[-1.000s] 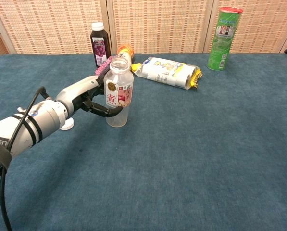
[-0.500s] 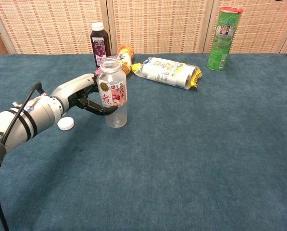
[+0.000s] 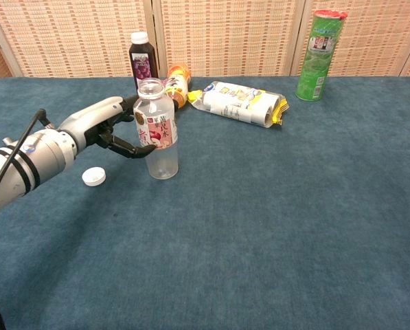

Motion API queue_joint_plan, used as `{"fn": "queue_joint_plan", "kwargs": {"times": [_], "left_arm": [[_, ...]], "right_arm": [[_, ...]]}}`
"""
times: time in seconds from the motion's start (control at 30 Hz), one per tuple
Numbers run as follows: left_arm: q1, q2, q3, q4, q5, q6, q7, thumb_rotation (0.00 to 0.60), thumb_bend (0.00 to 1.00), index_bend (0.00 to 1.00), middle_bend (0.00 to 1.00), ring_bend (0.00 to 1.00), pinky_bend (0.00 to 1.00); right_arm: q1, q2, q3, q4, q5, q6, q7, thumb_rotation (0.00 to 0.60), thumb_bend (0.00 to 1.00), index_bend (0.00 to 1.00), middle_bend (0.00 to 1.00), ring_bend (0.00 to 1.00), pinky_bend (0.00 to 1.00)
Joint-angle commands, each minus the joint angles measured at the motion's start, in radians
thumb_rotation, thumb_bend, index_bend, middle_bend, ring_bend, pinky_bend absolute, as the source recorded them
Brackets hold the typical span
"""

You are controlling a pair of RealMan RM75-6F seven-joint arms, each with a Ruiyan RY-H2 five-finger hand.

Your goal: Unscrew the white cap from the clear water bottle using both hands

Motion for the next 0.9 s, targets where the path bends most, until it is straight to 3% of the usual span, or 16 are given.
{"fn": "queue_joint_plan", "kwargs": {"times": [0.03, 0.23, 0.37, 0.53, 0.67, 0.77, 0.9], "left_arm": [[0.006, 0.015, 0.003, -0.018, 0.005, 0.007, 0.006, 0.6, 0.35, 0.0, 0.0, 0.0, 0.0], [0.079, 0.177, 0.034, -0.086, 0.035, 0.103, 0.116, 0.6, 0.35, 0.0, 0.0, 0.0, 0.0], [0.147, 0.284, 0.076, -0.127, 0.086, 0.17, 0.114, 0.6, 0.34, 0.0, 0.0, 0.0, 0.0], [0.294, 0.451, 0.246, -0.218, 0.26, 0.321, 0.17, 0.6, 0.35, 0.0, 0.0, 0.0, 0.0], [0.45, 0.488, 0.35, -0.204, 0.364, 0.532, 0.279, 0.6, 0.35, 0.0, 0.0, 0.0, 0.0], [0.541, 0.464, 0.354, -0.137, 0.36, 0.653, 0.306, 0.6, 0.36, 0.0, 0.0, 0.0, 0.0], [0.569, 0.471, 0.339, -0.086, 0.355, 0.681, 0.293, 0.6, 0.37, 0.0, 0.0, 0.0, 0.0]], "right_arm": [[-0.007, 0.001, 0.0, 0.002, -0.002, 0.003, -0.004, 0.6, 0.12, 0.0, 0.0, 0.0, 0.0], [-0.093, -0.016, -0.045, 0.027, -0.005, 0.067, -0.071, 0.6, 0.12, 0.0, 0.0, 0.0, 0.0], [-0.165, -0.075, -0.082, 0.085, -0.026, 0.131, -0.078, 0.6, 0.12, 0.0, 0.0, 0.0, 0.0], [-0.297, -0.219, -0.119, 0.219, -0.029, 0.291, -0.179, 0.6, 0.12, 0.0, 0.0, 0.0, 0.0], [-0.396, -0.371, -0.108, 0.361, 0.007, 0.439, -0.322, 0.6, 0.12, 0.0, 0.0, 0.0, 0.0], [-0.434, -0.423, -0.103, 0.44, 0.042, 0.463, -0.3, 0.6, 0.12, 0.0, 0.0, 0.0, 0.0], [-0.442, -0.405, -0.08, 0.454, 0.044, 0.471, -0.253, 0.6, 0.12, 0.0, 0.0, 0.0, 0.0]]}}
